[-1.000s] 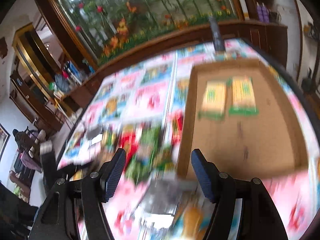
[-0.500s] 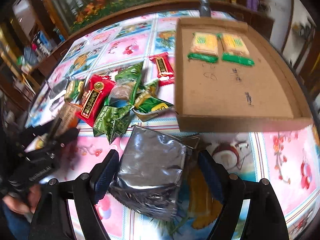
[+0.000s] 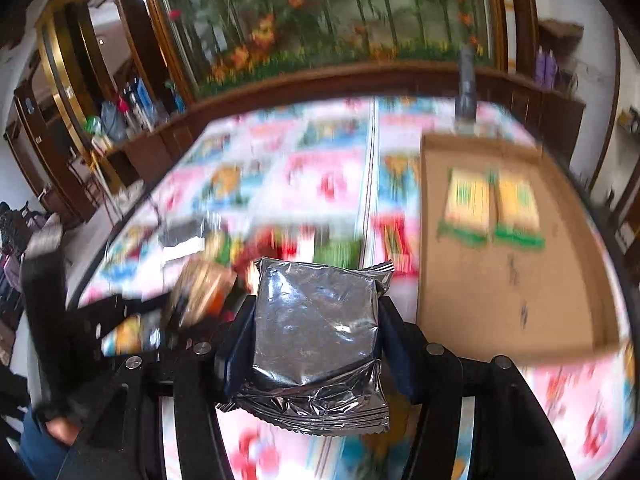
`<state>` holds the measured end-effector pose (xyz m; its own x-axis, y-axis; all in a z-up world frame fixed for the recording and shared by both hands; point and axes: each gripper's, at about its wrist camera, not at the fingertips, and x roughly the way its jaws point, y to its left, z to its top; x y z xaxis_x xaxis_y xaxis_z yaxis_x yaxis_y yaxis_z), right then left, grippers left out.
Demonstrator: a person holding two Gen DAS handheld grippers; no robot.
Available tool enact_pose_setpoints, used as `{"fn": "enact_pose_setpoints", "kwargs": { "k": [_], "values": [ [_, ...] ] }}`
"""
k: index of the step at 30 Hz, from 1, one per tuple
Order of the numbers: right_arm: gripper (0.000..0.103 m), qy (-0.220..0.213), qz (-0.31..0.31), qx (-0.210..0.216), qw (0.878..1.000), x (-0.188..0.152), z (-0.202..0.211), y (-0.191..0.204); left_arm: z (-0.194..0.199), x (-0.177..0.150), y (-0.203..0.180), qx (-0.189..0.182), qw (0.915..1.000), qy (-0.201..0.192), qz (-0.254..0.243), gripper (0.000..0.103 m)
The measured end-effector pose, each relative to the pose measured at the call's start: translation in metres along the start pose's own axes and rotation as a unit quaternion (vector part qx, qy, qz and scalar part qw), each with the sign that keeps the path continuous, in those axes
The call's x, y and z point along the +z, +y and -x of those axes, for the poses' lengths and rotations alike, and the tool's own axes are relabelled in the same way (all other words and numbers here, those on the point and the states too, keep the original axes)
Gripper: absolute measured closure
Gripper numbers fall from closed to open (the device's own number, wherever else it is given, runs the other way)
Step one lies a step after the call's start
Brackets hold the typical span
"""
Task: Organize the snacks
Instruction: 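Grasp the orange-edged barcode cracker pack with the left tool while the right tool grasps the silver foil pouch, then carry the cracker pack in the left tool and foil pouch in the right tool to the box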
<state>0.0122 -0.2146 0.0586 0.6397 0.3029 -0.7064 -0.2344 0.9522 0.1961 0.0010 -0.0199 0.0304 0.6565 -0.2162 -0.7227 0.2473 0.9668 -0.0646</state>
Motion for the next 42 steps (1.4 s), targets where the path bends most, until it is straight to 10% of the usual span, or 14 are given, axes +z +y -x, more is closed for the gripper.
{"fn": "enact_pose_setpoints", "kwargs": {
  "k": [8, 28, 42],
  "values": [
    [0.041, -0.058, -0.003, 0.001, 0.998, 0.065, -0.033, -0.009, 0.001, 0.007, 0.024, 0.011, 0.9983, -0.013, 0.055, 0.051],
    [0.041, -0.060, -0.077, 0.034, 0.995, 0.060, -0.034, -0.074, -0.009, 0.008, 0.010, 0.018, 0.9990, -0.004, 0.042, 0.051],
    [0.041, -0.101, -0.244, 0.007, 0.964, 0.062, 0.003, -0.194, -0.005, 0.041, -0.045, -0.019, 0.9996, -0.019, 0.007, 0.051]
  ]
}}
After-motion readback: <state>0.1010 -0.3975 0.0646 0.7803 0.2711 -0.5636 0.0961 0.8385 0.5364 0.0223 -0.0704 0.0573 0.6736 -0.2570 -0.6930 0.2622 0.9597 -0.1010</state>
